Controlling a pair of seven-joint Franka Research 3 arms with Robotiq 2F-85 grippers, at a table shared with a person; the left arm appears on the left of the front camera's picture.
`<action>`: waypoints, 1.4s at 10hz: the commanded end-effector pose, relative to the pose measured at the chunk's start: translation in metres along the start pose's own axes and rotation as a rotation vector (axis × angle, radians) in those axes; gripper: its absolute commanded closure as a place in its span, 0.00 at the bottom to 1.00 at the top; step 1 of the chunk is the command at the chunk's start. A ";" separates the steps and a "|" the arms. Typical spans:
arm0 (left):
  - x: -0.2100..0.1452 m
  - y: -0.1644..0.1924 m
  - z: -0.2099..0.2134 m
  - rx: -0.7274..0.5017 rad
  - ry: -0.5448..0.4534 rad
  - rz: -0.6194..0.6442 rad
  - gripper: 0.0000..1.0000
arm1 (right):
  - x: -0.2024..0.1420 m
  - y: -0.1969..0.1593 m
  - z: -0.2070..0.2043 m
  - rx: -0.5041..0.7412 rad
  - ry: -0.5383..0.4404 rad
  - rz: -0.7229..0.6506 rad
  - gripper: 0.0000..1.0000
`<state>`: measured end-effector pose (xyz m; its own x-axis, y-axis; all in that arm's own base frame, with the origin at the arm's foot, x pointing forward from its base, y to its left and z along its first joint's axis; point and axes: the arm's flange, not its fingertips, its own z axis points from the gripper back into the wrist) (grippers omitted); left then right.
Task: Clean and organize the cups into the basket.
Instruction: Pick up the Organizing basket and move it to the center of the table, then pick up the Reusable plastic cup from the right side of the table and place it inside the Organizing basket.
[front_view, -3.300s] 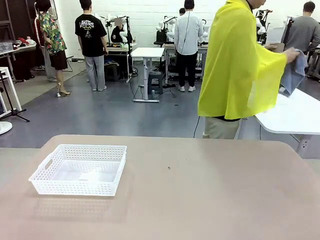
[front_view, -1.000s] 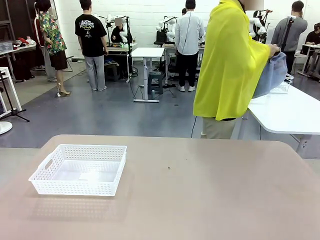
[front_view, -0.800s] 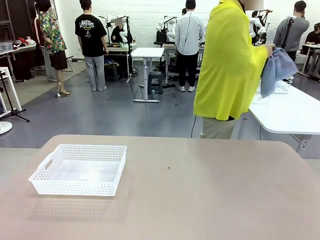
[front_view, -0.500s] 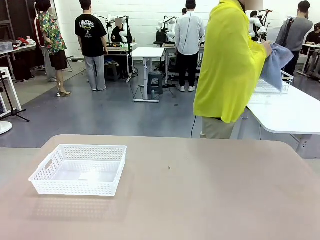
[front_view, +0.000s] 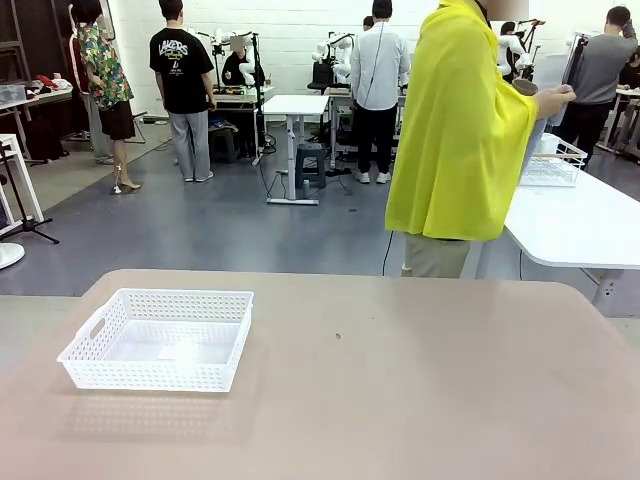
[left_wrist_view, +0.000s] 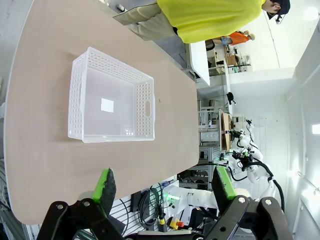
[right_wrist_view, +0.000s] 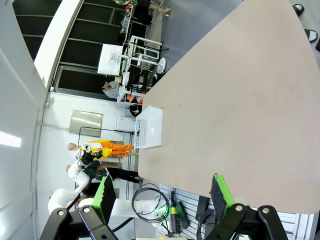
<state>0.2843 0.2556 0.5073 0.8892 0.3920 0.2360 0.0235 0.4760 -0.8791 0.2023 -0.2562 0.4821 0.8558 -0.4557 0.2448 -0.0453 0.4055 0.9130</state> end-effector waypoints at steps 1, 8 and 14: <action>0.000 0.002 -0.001 -0.009 -0.017 0.001 0.00 | -0.001 -0.001 -0.001 0.014 -0.003 0.004 0.00; 0.000 0.002 -0.001 -0.009 -0.017 0.001 0.00 | -0.001 -0.001 -0.001 0.014 -0.003 0.004 0.00; 0.000 0.002 -0.001 -0.009 -0.017 0.001 0.00 | -0.001 -0.001 -0.001 0.014 -0.003 0.004 0.00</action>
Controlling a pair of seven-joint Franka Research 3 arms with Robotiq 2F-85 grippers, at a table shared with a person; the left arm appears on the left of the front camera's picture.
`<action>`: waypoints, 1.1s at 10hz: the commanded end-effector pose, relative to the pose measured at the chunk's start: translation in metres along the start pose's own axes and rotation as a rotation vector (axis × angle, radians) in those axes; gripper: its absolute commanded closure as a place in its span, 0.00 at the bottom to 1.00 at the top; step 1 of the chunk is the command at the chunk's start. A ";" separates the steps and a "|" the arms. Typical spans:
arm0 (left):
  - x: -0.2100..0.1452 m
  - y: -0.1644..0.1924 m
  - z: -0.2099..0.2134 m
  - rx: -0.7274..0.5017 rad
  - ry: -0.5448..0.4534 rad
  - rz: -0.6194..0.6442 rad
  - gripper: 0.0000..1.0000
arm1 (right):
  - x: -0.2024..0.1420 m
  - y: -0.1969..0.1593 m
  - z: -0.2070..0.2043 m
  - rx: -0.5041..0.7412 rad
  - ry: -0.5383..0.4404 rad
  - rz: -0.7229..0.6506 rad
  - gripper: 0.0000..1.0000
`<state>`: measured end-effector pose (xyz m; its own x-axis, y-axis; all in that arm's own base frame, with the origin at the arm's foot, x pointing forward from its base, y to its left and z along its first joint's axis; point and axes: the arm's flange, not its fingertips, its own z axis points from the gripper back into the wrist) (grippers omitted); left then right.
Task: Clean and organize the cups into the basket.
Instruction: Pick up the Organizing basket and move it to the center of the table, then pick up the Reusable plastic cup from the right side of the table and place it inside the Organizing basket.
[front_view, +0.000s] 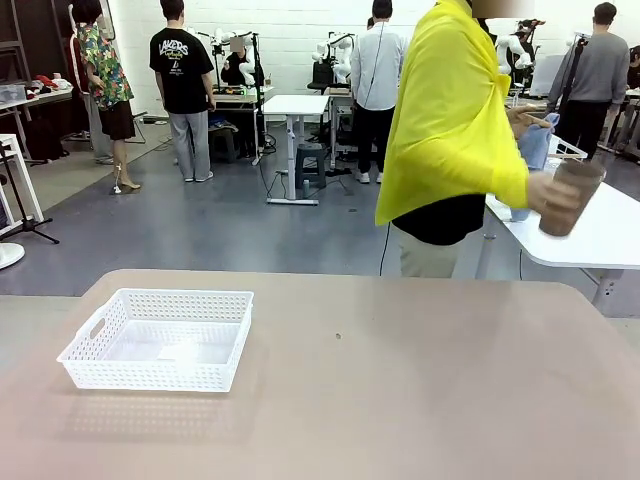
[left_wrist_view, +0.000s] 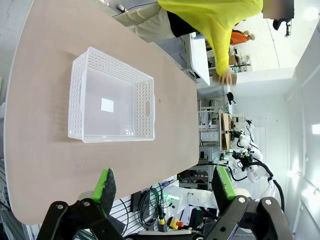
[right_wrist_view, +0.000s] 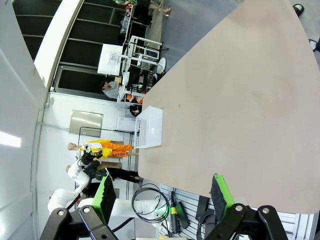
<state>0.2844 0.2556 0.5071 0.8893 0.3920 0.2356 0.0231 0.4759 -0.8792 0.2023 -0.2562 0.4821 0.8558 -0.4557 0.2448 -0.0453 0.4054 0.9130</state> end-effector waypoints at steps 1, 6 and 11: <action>0.000 0.001 -0.001 -0.009 -0.017 0.001 0.00 | -0.001 -0.001 -0.001 0.014 -0.003 0.004 0.00; 0.000 0.001 -0.001 -0.009 -0.017 0.001 0.00 | -0.001 -0.001 -0.001 0.014 -0.003 0.004 0.00; 0.000 0.001 -0.001 -0.009 -0.017 0.001 0.00 | -0.001 -0.001 -0.001 0.014 -0.003 0.004 0.00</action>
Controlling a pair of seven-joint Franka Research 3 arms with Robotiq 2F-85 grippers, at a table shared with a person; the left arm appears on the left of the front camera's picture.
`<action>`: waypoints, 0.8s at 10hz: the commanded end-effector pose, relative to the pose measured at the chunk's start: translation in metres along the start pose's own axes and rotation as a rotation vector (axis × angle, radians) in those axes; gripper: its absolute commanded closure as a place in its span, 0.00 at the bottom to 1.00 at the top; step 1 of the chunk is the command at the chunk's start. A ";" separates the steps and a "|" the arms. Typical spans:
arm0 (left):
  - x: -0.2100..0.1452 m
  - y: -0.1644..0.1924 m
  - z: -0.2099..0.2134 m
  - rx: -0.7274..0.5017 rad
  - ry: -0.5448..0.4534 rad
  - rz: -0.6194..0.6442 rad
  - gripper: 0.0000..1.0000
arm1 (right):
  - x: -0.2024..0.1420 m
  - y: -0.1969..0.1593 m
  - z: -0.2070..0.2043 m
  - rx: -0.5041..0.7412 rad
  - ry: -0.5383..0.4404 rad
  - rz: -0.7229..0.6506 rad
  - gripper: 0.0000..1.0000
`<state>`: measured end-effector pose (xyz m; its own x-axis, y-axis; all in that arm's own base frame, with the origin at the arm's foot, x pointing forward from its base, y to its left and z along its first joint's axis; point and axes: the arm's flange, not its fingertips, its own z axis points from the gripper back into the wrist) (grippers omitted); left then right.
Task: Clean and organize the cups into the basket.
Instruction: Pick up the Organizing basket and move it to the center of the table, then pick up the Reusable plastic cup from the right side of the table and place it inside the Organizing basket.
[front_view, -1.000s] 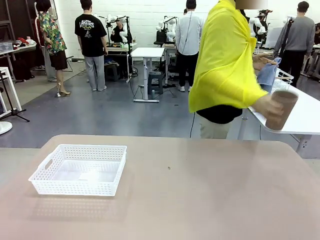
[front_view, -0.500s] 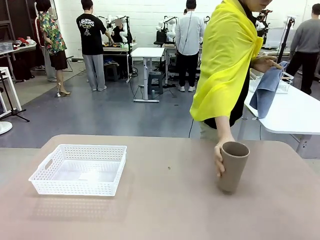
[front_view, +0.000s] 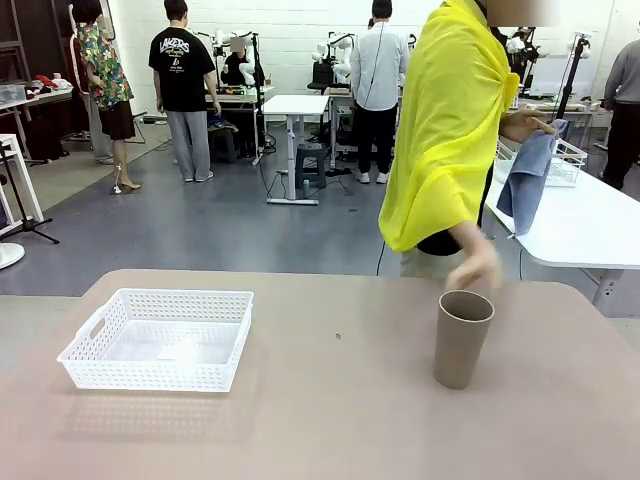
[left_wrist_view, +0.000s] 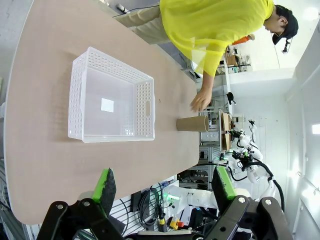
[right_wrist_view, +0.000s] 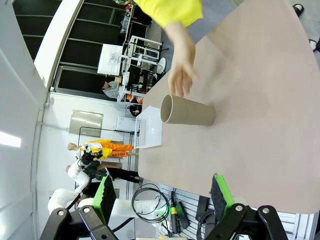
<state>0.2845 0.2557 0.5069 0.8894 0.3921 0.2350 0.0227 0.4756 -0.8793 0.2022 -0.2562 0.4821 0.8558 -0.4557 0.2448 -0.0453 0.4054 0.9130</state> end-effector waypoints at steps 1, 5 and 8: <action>0.000 0.000 0.000 0.000 0.000 0.000 0.00 | 0.000 0.000 0.000 0.000 0.000 0.000 0.00; 0.025 -0.054 -0.020 0.389 0.063 -0.247 0.00 | 0.005 -0.002 -0.042 0.160 0.424 0.796 0.00; 0.044 -0.082 -0.060 0.638 0.114 -0.303 0.00 | 0.023 -0.015 -0.073 0.068 0.453 1.147 0.00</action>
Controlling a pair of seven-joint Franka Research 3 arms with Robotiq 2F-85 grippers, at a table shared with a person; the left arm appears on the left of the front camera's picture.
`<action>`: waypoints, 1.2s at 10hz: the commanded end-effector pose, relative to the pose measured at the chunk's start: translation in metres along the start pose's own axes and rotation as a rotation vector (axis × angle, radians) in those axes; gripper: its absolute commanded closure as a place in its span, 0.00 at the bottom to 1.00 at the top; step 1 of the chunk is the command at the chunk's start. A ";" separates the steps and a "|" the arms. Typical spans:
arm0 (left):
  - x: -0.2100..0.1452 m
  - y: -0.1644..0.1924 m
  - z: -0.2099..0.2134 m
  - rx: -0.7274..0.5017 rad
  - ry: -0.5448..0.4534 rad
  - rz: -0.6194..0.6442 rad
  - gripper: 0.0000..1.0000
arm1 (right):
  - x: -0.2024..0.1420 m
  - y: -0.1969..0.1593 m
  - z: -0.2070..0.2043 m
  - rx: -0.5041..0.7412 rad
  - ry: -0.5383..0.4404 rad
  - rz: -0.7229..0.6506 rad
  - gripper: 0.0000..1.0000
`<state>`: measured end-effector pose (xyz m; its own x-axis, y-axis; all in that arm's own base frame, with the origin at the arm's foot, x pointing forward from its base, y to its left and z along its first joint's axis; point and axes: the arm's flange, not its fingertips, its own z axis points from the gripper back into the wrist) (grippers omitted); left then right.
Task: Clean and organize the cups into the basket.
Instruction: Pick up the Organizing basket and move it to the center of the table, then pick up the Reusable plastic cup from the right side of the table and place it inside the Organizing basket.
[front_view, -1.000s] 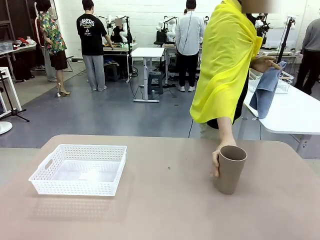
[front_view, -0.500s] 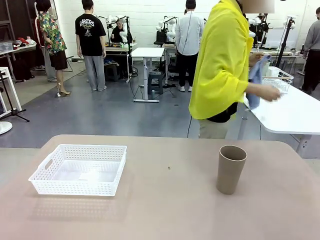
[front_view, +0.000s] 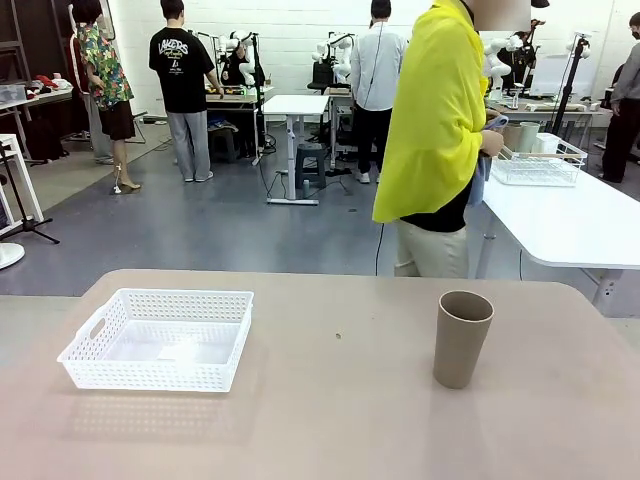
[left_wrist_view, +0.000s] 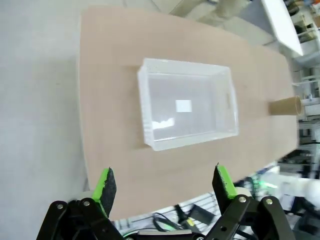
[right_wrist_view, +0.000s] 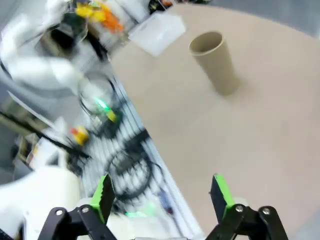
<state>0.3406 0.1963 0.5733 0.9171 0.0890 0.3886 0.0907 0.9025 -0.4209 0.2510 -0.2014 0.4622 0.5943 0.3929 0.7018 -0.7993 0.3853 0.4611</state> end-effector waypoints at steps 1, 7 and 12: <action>0.016 -0.018 -0.031 0.161 0.031 0.060 0.00 | -0.004 -0.029 -0.004 -0.223 -0.109 0.194 0.00; 0.029 -0.059 -0.133 0.351 -0.073 0.040 0.00 | -0.010 -0.045 -0.022 -0.258 -0.164 0.139 0.00; -0.007 -0.037 -0.201 0.344 0.124 0.039 0.00 | -0.010 -0.045 -0.022 -0.258 -0.164 0.139 0.00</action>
<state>0.4075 0.0797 0.4249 0.9572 0.0902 0.2750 -0.0586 0.9909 -0.1211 0.2841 -0.2037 0.4221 0.4478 0.3162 0.8363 -0.8041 0.5515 0.2220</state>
